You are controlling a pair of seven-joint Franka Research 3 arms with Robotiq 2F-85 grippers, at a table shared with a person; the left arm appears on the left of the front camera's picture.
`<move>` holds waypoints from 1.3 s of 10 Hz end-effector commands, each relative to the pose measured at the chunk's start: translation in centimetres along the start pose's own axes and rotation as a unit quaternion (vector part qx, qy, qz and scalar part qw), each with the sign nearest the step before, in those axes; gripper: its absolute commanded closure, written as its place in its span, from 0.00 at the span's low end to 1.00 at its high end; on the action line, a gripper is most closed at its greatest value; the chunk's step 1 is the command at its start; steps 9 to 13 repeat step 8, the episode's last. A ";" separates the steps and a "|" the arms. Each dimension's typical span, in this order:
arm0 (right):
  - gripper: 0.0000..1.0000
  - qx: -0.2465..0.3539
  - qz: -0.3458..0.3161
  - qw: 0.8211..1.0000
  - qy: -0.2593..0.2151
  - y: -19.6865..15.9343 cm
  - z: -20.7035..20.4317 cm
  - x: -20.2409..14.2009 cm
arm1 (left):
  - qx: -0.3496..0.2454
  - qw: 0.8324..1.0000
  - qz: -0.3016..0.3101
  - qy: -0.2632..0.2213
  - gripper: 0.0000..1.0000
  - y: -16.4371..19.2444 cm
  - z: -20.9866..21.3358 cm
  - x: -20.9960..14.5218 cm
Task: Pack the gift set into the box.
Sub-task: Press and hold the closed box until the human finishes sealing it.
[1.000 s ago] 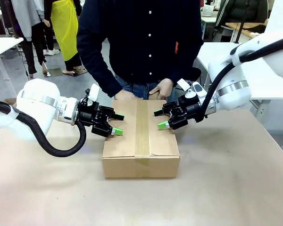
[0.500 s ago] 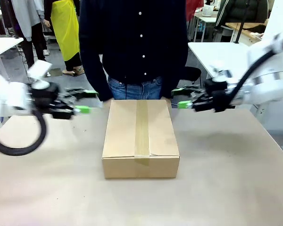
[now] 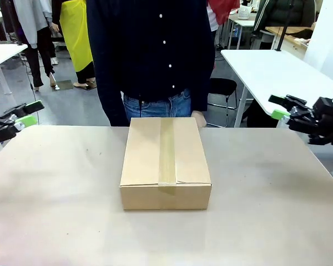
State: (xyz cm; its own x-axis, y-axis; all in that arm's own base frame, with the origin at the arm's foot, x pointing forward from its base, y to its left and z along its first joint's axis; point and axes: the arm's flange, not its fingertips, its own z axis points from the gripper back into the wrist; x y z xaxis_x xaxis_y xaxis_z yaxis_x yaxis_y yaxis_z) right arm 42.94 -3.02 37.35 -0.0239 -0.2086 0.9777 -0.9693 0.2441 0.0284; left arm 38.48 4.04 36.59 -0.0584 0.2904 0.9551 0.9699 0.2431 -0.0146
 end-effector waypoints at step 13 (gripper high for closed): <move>0.00 0.035 -0.006 0.999 0.012 -0.6 -2.7 1.2 | -0.030 0.999 -0.017 0.003 0.00 -0.7 -2.6 1.7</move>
